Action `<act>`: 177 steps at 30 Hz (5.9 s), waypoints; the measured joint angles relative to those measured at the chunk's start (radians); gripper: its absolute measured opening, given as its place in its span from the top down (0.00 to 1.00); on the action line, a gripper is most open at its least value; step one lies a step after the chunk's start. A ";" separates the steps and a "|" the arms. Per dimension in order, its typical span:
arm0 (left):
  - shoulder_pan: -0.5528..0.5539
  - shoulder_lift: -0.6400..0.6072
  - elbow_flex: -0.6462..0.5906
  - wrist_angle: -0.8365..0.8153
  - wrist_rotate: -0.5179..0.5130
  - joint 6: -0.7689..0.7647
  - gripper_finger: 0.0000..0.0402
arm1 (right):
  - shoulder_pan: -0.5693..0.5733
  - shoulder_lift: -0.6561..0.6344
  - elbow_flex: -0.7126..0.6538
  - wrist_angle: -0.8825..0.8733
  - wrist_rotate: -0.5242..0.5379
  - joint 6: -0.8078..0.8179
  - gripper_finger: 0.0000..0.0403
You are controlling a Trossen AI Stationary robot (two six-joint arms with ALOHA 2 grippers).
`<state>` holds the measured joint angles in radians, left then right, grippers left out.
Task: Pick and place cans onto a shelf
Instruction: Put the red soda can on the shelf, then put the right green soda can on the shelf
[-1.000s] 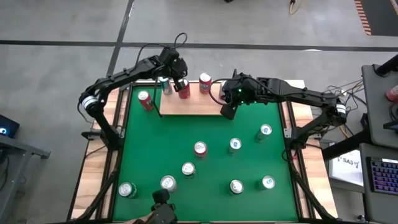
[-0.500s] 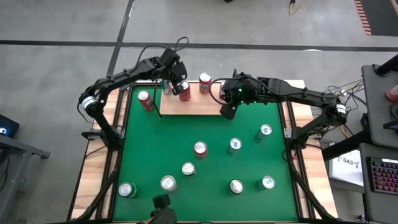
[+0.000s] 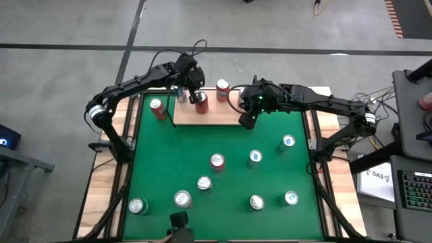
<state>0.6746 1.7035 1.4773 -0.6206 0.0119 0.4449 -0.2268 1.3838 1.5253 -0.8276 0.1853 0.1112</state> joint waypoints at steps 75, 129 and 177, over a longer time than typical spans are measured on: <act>-0.107 -0.016 0.052 -0.227 -0.074 -0.051 1.00 | 0.000 0.000 0.000 0.003 0.000 0.020 0.97; -0.123 -0.039 0.041 -0.358 -0.076 -0.096 1.00 | 0.000 0.000 0.000 0.003 0.000 0.019 0.97; -0.185 -0.167 0.037 -0.391 -0.082 -0.147 1.00 | 0.000 0.000 0.000 0.003 0.000 0.035 0.97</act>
<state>0.4901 1.5365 1.5146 -1.0119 -0.0699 0.2978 -0.2267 1.3838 1.5253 -0.8242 0.1849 0.1460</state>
